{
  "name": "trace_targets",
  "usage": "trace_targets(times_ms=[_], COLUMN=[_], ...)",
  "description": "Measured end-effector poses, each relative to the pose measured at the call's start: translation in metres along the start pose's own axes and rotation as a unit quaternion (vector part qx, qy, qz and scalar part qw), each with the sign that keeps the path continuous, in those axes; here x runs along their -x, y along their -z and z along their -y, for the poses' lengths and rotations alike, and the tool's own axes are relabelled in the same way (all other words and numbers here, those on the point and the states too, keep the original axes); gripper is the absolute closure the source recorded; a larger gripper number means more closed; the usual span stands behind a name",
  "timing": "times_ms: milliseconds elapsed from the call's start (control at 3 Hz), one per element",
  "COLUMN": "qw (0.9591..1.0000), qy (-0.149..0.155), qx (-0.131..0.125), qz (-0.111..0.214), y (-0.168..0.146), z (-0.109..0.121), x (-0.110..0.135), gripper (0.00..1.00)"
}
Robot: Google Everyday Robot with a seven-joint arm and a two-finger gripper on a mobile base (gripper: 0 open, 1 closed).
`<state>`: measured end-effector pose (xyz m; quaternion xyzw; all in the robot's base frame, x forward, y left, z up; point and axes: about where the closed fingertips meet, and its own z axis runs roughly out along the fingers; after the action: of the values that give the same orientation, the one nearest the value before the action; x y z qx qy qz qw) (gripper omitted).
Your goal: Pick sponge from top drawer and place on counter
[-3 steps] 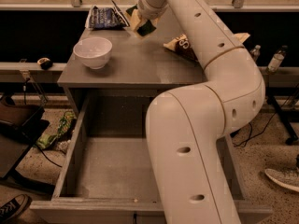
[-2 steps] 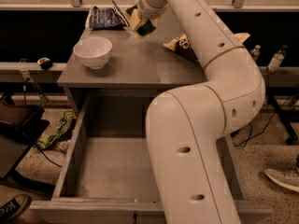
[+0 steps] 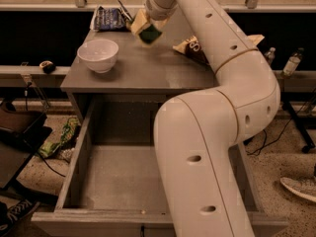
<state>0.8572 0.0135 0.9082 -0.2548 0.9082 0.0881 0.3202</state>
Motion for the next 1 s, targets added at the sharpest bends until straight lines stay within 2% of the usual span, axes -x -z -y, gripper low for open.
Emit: trace_targets(times_ms=[333, 667, 1000], qw=[1.0000, 1.0000, 0.9995], qy=[0.000, 0.000, -0.003], qx=[0.000, 0.000, 0.004], qz=[0.000, 0.000, 0.031], y=[0.000, 0.000, 0.023], z=[0.000, 0.000, 0.013], x=[0.000, 0.000, 0.006], gripper=[0.00, 0.00, 0.00])
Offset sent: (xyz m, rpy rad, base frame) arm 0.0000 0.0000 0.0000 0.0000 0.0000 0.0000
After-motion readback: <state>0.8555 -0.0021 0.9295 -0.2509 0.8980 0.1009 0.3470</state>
